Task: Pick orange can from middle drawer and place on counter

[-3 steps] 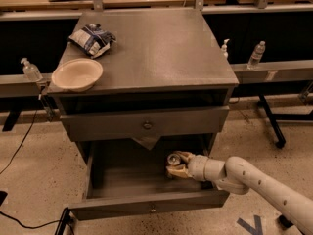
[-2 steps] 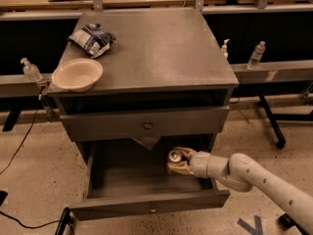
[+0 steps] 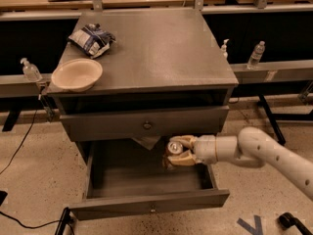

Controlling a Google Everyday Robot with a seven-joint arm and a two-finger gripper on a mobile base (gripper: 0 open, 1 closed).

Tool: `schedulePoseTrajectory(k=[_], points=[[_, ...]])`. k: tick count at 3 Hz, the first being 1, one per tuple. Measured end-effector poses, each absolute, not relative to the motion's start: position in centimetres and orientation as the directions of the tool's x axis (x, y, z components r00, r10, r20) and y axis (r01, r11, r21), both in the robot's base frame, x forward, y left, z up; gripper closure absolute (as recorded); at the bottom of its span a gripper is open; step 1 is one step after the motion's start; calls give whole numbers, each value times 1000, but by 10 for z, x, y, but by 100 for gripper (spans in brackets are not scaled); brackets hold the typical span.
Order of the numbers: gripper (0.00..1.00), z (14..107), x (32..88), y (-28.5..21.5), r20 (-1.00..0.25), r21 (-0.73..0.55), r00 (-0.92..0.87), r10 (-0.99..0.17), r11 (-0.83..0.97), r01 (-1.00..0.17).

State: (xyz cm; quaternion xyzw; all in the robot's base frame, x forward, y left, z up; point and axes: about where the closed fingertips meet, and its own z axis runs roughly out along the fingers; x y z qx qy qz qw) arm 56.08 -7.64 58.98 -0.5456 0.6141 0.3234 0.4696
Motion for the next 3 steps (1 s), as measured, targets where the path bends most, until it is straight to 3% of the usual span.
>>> schedulePoseTrajectory(k=[1,3], points=[[100,634,553,-77,-906,-106,56,-419,98,-990],[100,629,553,-74,-910,-106,55,-412,101,-989]])
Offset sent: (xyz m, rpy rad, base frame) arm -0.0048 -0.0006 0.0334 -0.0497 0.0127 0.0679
